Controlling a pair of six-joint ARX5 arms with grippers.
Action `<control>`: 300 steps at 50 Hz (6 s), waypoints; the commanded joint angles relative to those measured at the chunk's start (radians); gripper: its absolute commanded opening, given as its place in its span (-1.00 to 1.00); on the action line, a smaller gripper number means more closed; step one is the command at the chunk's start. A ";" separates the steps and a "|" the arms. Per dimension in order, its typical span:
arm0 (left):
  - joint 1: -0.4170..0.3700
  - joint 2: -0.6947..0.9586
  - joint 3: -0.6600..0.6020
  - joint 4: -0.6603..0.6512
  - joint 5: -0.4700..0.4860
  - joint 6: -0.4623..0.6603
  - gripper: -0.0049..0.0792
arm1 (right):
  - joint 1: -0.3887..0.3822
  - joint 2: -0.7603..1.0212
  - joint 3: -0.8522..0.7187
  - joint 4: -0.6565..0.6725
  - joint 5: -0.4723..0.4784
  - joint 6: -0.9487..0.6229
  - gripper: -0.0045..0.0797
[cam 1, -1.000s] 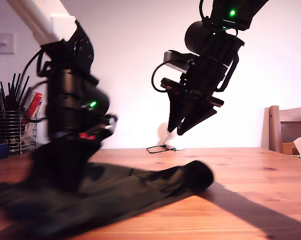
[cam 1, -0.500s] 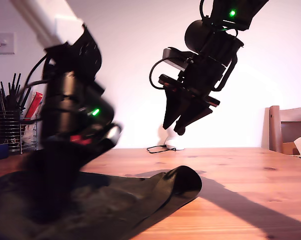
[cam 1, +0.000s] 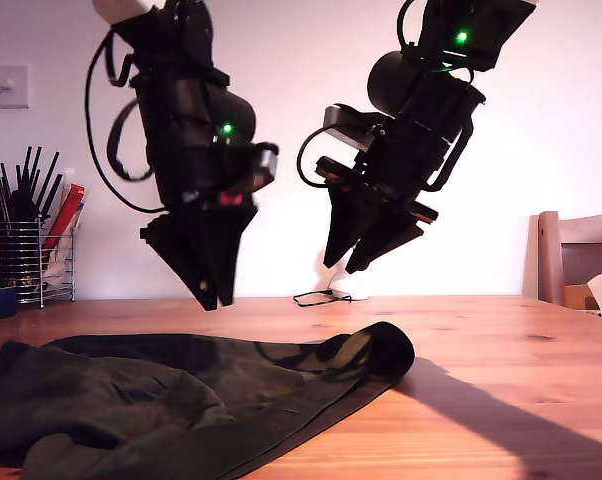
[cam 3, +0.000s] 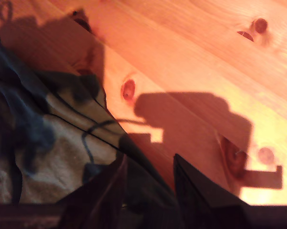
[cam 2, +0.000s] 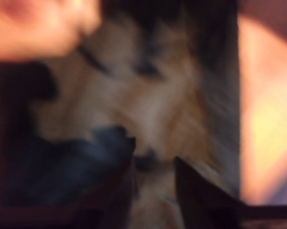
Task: Fold the underwear in front of you. After folding it, place it to the right side.
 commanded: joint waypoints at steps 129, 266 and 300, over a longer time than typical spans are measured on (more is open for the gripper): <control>0.330 -0.592 -0.974 0.723 0.019 -0.214 -0.16 | 0.014 0.037 -0.015 -0.015 -0.230 0.024 -0.23; 0.338 -0.946 -0.962 0.093 0.044 -0.125 -0.93 | 0.138 0.158 -0.015 0.108 -0.196 0.027 -0.23; 0.340 -0.921 -0.962 0.163 0.042 -0.100 -0.93 | 0.127 0.159 0.055 -0.076 -0.176 0.077 -0.17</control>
